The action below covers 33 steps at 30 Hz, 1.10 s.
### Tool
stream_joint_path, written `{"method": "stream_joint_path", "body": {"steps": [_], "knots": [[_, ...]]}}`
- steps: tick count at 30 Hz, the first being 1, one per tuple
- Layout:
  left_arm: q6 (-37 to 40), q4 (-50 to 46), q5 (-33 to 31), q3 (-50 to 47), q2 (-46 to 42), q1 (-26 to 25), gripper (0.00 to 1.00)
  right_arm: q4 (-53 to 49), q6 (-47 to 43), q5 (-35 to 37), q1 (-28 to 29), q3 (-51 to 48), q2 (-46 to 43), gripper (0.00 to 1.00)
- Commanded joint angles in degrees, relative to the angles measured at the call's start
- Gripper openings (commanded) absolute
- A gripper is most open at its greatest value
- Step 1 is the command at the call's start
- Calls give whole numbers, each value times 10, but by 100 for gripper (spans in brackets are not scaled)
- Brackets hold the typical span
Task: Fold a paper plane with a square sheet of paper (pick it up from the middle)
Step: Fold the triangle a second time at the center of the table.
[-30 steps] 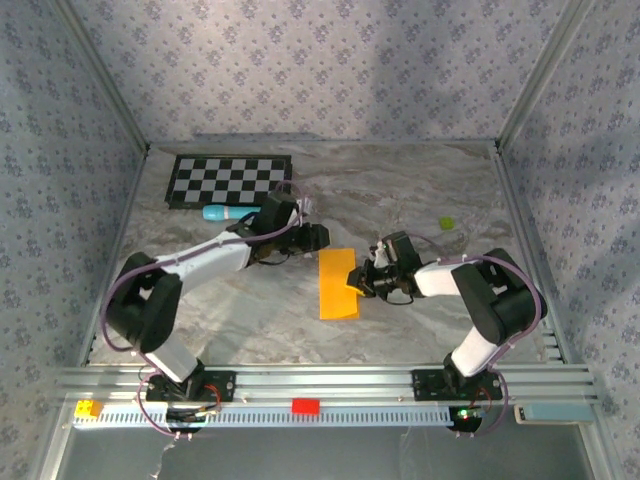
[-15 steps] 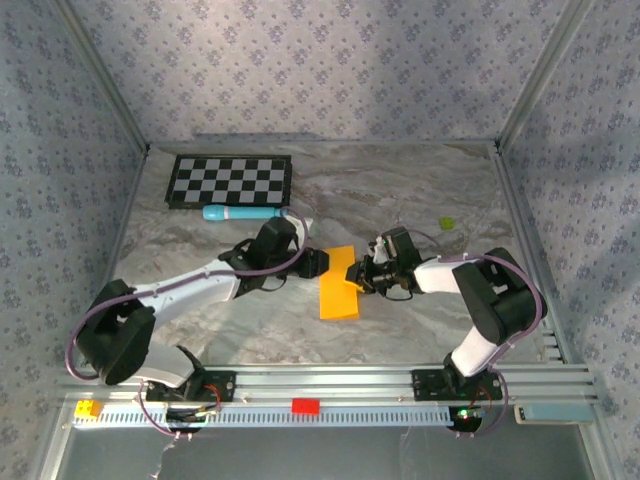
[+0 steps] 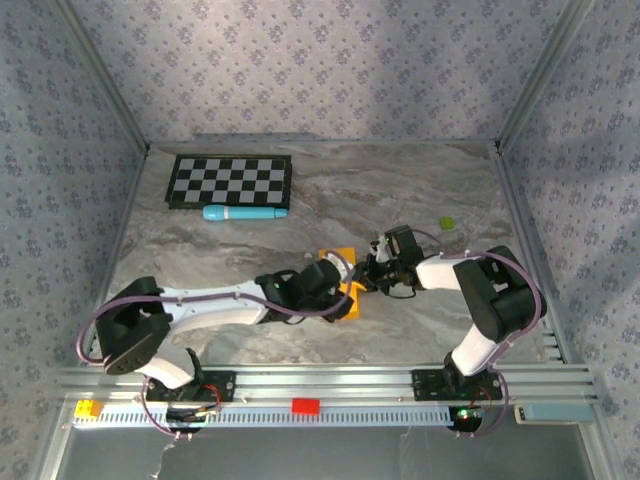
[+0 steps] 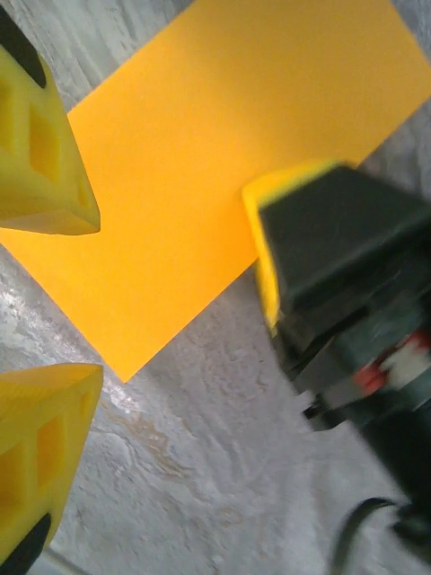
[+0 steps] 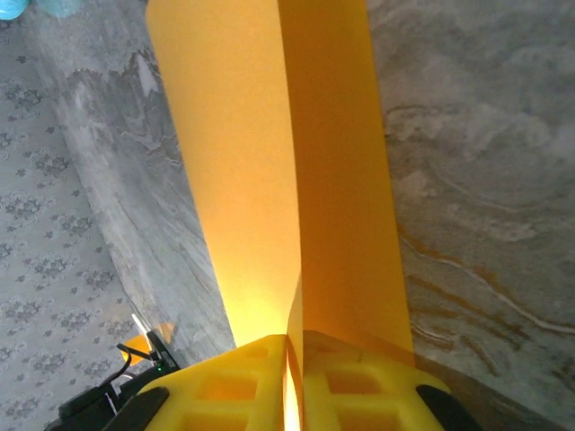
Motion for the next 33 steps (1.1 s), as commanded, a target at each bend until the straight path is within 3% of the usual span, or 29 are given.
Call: {"method": "stream_joint_path", "body": {"steps": [1,6,20,24,33], "knots": [[34,-30,-95,41,28,-38,44,-15,-13,-18,-5,13,5,11],[56,-46,-106,76,72,-72,52,-16,-11,-20,-8,11,4,11],[94,-103,-154,135,147,-96,57,-18,-11,-14,-11,8,2,11],[103,-110,-167,140,154,-96,50,-19,-11,-12,-13,8,3,11],[104,-109,-187,138,141,-97,22,-19,-9,-11,-12,4,-3,13]]}}
